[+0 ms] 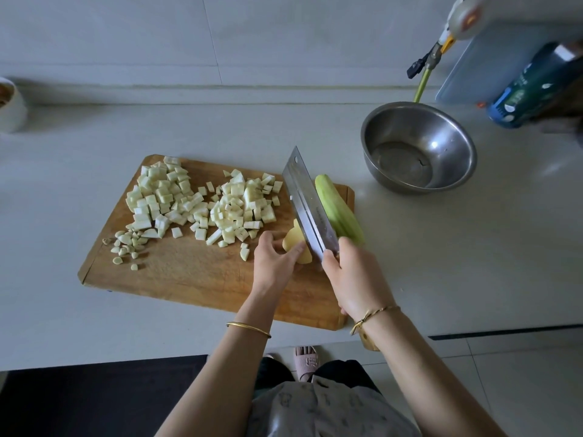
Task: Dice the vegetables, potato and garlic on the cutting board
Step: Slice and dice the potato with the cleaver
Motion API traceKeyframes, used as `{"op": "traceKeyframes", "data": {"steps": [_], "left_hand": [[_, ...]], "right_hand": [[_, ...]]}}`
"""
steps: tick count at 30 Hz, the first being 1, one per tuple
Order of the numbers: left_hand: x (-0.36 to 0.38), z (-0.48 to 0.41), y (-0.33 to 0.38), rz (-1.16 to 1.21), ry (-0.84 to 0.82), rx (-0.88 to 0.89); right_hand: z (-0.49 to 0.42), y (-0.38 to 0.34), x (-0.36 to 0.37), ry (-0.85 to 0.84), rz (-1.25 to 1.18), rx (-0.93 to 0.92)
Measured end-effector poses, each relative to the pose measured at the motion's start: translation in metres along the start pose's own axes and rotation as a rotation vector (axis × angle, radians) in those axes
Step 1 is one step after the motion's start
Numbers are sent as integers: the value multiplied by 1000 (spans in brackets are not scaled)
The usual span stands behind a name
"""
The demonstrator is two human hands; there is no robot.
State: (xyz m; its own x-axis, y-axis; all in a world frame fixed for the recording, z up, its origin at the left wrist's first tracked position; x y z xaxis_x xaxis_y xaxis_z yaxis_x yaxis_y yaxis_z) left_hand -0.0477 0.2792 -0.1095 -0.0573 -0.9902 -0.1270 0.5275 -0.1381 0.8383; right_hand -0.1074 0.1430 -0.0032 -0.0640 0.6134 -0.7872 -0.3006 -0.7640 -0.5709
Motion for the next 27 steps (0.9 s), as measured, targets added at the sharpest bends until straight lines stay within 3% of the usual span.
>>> {"op": "traceKeyframes", "data": {"steps": [14, 27], "left_hand": [[-1, -1, 2, -21, 1, 30], [-2, 5, 9, -32, -29, 84]], "right_hand": [[-2, -6, 9, -113, 32, 35], [-17, 0, 37, -106, 92, 94]]}}
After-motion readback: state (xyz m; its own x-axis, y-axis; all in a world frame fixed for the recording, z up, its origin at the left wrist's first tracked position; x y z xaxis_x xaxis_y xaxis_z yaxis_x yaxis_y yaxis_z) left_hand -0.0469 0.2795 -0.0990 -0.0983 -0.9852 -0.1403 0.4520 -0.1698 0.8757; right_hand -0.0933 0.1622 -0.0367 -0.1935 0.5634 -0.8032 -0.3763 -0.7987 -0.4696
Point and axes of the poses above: each hand's wrist, its own z-axis away from the middle knuckle, its own x-axis out of the palm, y = z × x, the point moved 9 cm from there along -z, towards the middle knuckle, and after that the axes turned 6 degrees about -x, right-handed, at the moved point
